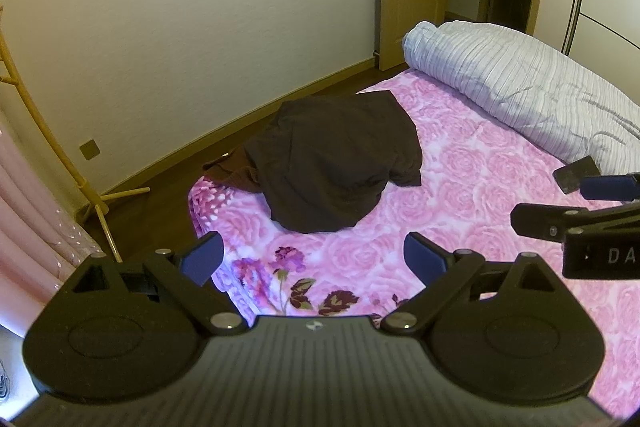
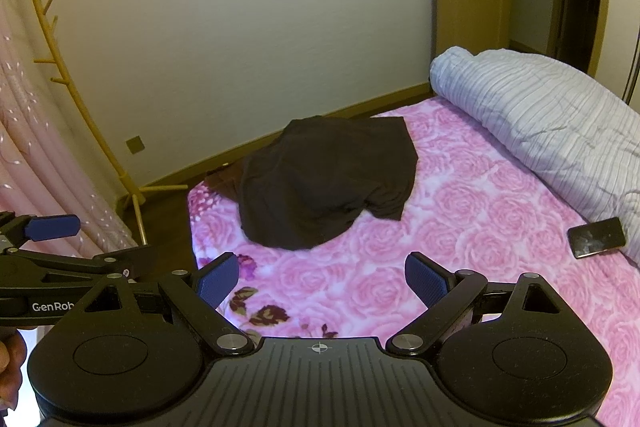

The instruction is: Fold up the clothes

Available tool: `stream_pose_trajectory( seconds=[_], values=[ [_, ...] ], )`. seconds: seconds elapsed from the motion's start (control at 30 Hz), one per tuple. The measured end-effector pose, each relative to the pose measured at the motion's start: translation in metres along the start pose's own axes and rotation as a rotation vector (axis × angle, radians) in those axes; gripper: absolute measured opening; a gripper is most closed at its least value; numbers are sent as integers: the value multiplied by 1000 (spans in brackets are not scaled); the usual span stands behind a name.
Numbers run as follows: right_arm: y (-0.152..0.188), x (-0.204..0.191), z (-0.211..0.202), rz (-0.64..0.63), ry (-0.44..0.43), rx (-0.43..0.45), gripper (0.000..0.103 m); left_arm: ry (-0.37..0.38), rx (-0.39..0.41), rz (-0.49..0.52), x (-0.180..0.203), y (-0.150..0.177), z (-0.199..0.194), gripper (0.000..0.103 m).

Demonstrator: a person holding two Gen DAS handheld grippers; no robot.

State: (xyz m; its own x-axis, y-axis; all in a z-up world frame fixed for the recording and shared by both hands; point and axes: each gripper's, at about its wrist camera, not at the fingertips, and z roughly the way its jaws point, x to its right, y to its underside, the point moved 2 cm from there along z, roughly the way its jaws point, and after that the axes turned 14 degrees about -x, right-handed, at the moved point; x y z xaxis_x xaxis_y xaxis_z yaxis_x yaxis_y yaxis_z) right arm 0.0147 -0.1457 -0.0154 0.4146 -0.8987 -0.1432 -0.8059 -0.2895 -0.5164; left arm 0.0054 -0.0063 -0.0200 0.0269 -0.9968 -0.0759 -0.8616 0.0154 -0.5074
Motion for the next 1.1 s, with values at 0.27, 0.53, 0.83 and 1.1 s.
stream_pose_trajectory(
  seconds=[0.27,0.53,0.83,1.1],
  values=[
    [0,2,0,-10,-4,-3,93,-2,-3,-5,0,0,0,95],
    [-1,7,1,-14,-9,-6,93,-10,-4,-12,4,-1,0,95],
    [-1,13,3,-16,-16,-11,93,-20,-12,-19,9,-2,2,95],
    [0,20,8,-26,-29,-22,93,-36,-21,-38,11,0,6,95]
  ],
)
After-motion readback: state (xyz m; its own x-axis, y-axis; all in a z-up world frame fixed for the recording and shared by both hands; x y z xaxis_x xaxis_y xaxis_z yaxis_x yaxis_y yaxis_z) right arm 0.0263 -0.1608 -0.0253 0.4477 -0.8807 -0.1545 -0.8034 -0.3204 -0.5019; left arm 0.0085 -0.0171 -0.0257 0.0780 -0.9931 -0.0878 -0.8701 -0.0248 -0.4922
